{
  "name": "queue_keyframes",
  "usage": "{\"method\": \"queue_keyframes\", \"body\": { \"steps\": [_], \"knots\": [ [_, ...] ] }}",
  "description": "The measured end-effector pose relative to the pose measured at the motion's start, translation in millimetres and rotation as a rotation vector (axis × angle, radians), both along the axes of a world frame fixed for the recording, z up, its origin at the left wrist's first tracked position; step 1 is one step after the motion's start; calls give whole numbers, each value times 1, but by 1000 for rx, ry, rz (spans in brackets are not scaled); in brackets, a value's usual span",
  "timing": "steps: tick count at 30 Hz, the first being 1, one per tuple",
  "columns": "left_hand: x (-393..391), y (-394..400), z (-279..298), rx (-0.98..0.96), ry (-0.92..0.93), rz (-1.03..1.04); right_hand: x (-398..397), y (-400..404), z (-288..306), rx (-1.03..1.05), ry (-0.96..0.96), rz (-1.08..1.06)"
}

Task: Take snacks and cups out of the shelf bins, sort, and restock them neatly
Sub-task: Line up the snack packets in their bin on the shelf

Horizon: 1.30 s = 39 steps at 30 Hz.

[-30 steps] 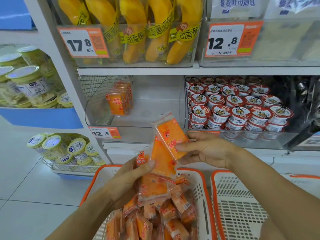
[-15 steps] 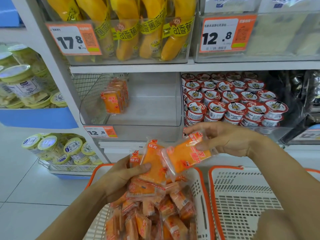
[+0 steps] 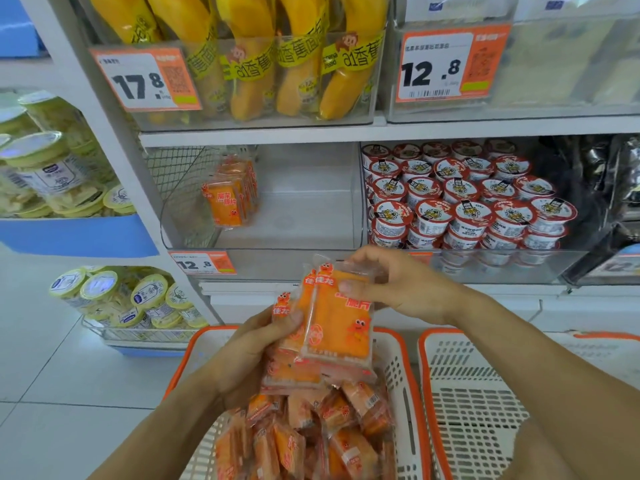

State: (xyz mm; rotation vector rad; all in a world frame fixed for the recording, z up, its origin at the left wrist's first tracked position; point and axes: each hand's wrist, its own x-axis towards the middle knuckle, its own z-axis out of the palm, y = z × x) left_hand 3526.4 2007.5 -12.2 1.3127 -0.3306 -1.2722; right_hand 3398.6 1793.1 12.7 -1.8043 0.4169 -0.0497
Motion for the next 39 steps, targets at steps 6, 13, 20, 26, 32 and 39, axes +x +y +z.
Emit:
{"method": "queue_keyframes", "body": {
  "steps": [6,13,20,26,32,39],
  "knots": [
    [-6,-1,6,-34,-34,-83,6,12,-8,-91,30,68],
    [6,-5,9,-43,-90,-173,18,17,-11,238,95,74],
    [34,3,24,11,-667,-264,30,30,-5,381,36,262],
    [79,20,15,61,-842,170,58,41,16,262,-224,-73],
    [135,16,-38,271,-1558,507,110,51,40,-117,-587,-348],
    [153,6,-61,268,-1617,655,200,61,16,-438,-420,-206]
  ]
}}
